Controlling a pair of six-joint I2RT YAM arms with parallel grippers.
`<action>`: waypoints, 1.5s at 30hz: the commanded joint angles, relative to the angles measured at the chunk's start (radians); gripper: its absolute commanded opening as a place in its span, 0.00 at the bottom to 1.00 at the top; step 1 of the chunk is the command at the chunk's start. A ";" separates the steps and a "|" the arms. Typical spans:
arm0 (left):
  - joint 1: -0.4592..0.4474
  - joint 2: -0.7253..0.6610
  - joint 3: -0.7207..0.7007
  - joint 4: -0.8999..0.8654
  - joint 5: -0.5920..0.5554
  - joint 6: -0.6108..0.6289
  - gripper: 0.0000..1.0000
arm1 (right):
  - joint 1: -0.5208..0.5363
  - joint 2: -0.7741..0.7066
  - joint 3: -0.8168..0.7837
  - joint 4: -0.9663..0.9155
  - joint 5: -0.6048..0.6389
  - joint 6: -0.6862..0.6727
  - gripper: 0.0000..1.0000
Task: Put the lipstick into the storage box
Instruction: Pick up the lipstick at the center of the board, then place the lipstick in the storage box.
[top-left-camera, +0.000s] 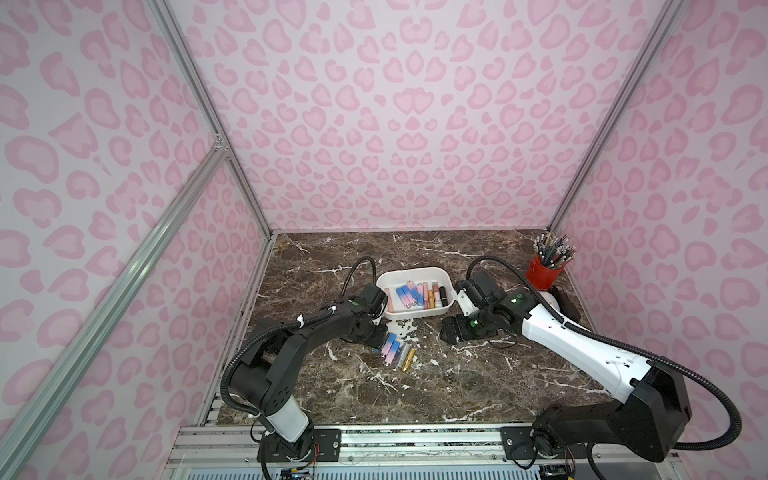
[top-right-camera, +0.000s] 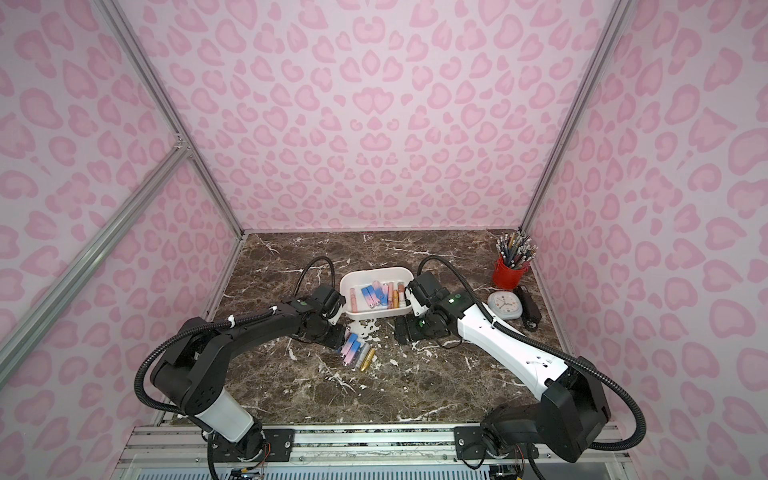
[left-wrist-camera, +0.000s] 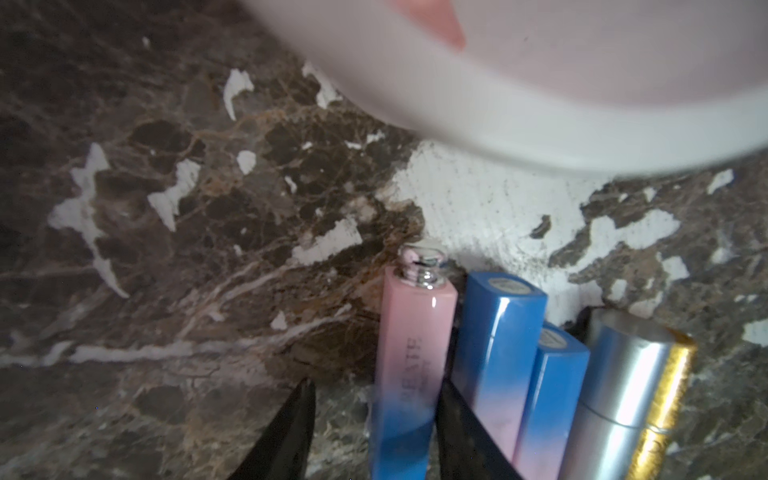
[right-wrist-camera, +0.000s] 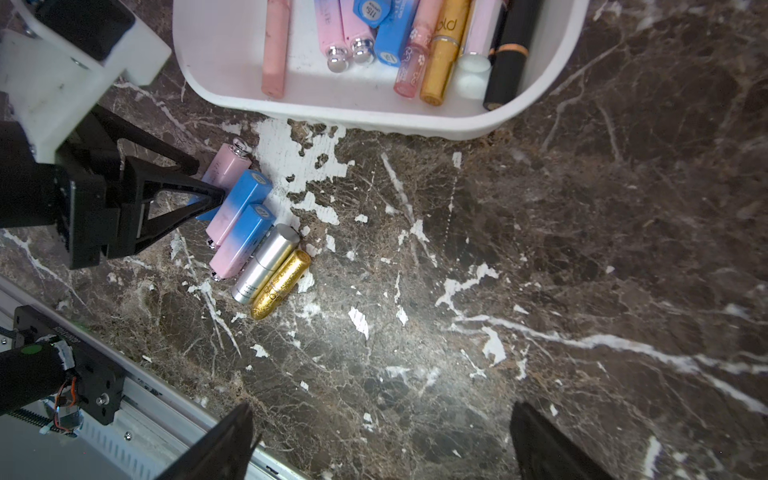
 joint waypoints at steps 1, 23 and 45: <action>-0.003 -0.002 -0.009 0.011 -0.004 -0.009 0.40 | 0.000 -0.005 -0.014 -0.004 -0.009 -0.006 0.99; -0.004 -0.173 0.071 -0.152 -0.012 0.009 0.07 | -0.001 -0.007 -0.011 -0.007 -0.005 0.002 0.99; 0.003 0.272 0.584 -0.109 0.048 0.073 0.10 | -0.075 0.025 0.094 -0.106 -0.015 -0.076 0.99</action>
